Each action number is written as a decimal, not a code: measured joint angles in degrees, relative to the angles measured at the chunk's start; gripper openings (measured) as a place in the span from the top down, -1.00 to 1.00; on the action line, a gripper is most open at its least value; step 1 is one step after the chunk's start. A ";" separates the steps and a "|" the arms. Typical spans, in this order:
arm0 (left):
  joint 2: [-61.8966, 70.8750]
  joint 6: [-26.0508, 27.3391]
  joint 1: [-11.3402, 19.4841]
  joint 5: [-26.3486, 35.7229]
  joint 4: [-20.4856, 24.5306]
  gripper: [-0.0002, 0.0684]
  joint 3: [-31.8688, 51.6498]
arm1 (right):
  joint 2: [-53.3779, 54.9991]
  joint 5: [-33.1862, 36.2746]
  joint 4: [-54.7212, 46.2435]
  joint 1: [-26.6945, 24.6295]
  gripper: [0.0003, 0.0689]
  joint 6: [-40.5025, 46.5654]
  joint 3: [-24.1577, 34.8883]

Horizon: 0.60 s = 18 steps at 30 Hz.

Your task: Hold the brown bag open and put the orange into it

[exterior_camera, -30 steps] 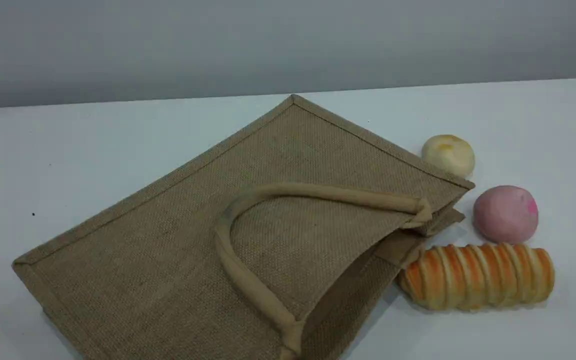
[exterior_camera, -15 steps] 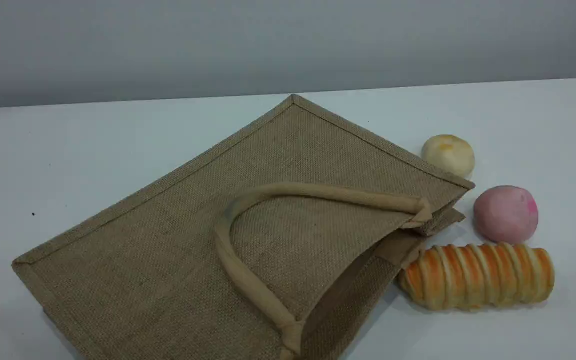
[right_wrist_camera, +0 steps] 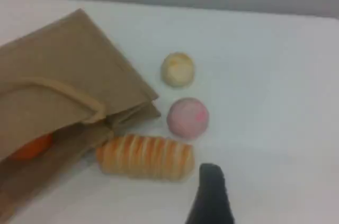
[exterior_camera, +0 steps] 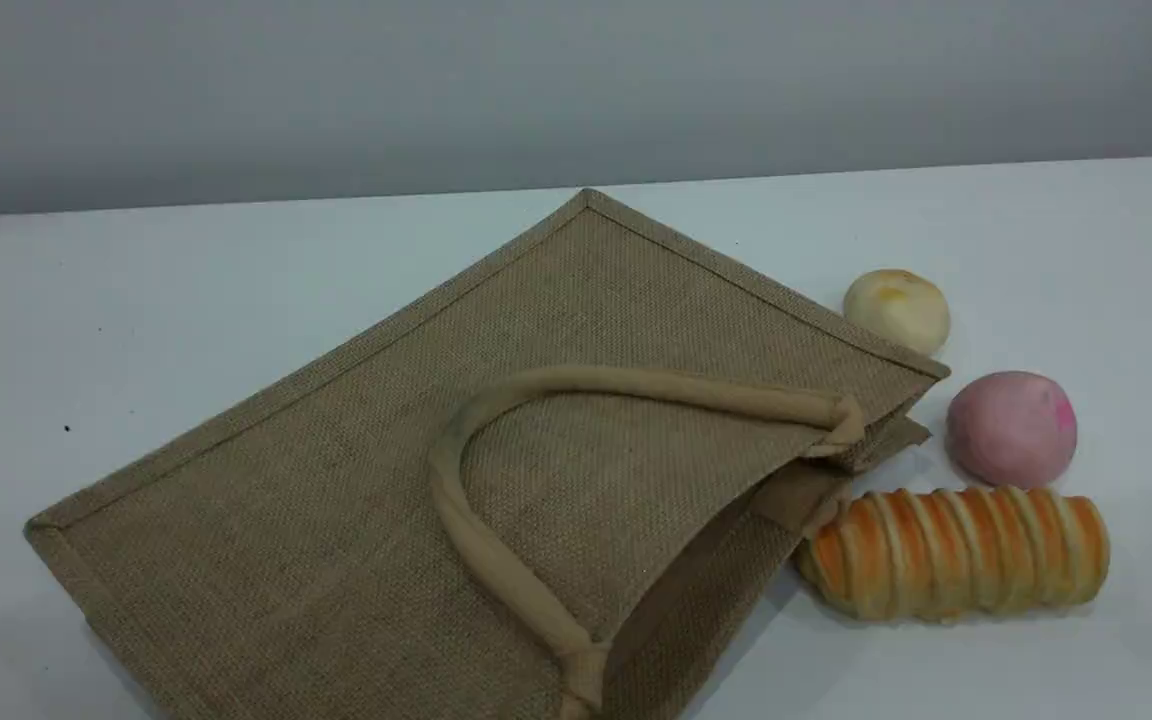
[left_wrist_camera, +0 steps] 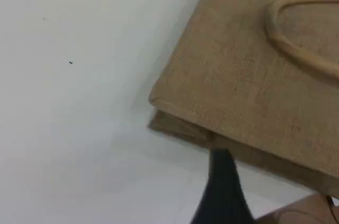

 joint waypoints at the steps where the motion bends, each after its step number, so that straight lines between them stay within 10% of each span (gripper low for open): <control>1: 0.00 0.00 0.00 0.00 0.00 -0.36 0.00 | 0.00 0.00 0.00 0.00 -0.38 0.00 0.00; 9: 0.00 0.00 0.90 0.00 0.00 -0.36 0.00 | 0.08 0.11 -0.04 -1.19 -0.38 0.00 0.07; 18: 0.00 0.00 12.07 0.05 0.00 -0.36 0.00 | 0.08 0.06 -0.09 -1.19 -0.37 0.00 0.07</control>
